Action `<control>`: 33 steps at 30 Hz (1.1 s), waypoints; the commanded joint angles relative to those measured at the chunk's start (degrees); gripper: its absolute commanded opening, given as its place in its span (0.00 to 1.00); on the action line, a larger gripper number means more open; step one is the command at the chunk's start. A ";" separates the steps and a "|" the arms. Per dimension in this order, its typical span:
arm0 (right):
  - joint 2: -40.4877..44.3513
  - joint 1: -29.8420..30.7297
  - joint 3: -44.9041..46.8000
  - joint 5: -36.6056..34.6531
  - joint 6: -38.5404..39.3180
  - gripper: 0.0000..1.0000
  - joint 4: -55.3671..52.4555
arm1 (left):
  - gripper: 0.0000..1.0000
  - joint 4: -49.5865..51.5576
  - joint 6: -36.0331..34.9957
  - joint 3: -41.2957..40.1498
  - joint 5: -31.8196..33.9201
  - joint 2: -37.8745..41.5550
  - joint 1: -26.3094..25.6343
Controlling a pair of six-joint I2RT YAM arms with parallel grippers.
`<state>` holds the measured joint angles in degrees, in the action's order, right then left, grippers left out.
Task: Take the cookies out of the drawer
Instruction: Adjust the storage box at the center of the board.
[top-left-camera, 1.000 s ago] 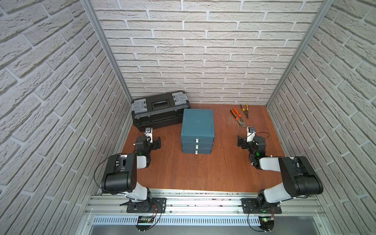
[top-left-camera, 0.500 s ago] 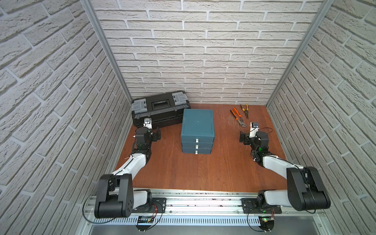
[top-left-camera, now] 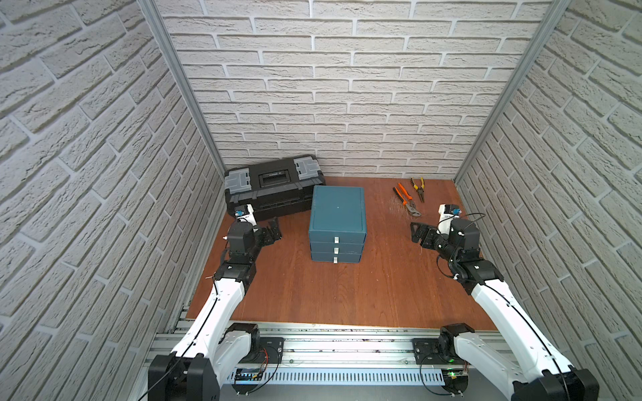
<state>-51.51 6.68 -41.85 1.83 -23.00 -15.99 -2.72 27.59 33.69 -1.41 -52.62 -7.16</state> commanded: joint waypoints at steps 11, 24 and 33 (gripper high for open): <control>-0.55 40.70 -4.36 -15.67 -12.38 0.86 -11.21 | 0.98 8.26 -4.01 3.52 -5.06 3.73 -18.75; -10.95 44.65 -3.44 -7.23 -14.32 0.86 6.20 | 0.98 -2.33 -7.04 12.44 -15.80 -10.60 -19.83; -12.22 44.47 -6.40 -13.09 -12.11 0.85 4.65 | 0.98 -6.35 -5.56 13.44 -17.22 -15.22 -27.27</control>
<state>-65.19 50.89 -47.22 -7.90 -35.59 -13.82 -3.27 21.50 45.69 -15.73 -67.11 -31.81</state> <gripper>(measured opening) 0.855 0.985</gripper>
